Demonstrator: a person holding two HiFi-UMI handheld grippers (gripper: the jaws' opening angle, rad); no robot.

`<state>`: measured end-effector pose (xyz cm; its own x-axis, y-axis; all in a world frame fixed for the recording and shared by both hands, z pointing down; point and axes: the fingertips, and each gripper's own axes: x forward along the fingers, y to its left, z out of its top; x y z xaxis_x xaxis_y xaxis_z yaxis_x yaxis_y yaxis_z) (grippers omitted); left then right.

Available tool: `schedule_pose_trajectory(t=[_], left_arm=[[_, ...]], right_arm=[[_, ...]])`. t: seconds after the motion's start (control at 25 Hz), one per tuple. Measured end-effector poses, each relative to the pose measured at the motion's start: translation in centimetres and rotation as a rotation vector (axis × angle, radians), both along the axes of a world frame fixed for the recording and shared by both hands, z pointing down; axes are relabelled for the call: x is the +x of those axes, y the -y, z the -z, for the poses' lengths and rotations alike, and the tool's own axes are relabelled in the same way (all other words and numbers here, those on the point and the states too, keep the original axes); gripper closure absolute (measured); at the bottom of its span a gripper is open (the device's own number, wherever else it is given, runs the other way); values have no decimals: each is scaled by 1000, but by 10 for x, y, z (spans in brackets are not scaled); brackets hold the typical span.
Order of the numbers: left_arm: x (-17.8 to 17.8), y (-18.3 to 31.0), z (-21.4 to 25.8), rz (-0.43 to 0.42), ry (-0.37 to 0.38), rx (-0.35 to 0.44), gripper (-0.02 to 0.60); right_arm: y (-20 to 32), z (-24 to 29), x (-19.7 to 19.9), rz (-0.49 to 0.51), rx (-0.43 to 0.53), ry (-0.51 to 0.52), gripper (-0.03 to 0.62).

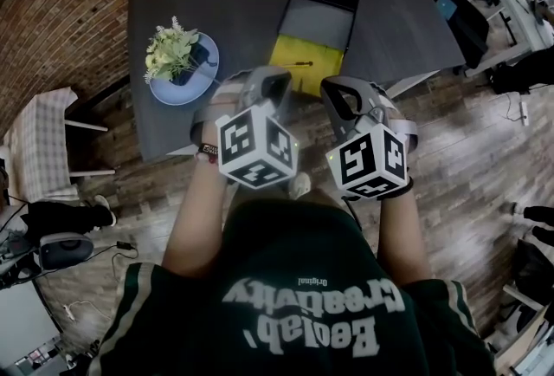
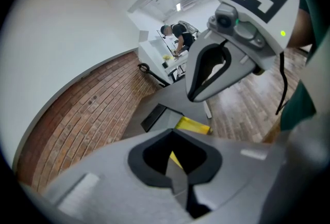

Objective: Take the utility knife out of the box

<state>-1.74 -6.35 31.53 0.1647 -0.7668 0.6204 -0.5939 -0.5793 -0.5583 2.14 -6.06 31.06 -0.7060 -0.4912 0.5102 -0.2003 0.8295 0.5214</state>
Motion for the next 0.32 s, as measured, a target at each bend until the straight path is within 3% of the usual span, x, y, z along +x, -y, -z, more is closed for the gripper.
schedule_pose_trajectory(t=[0.32], left_arm=[[2,-3,-2,-4,5,-7,580]], right_arm=[[-1,-1,3,-12,-3,-2,589]])
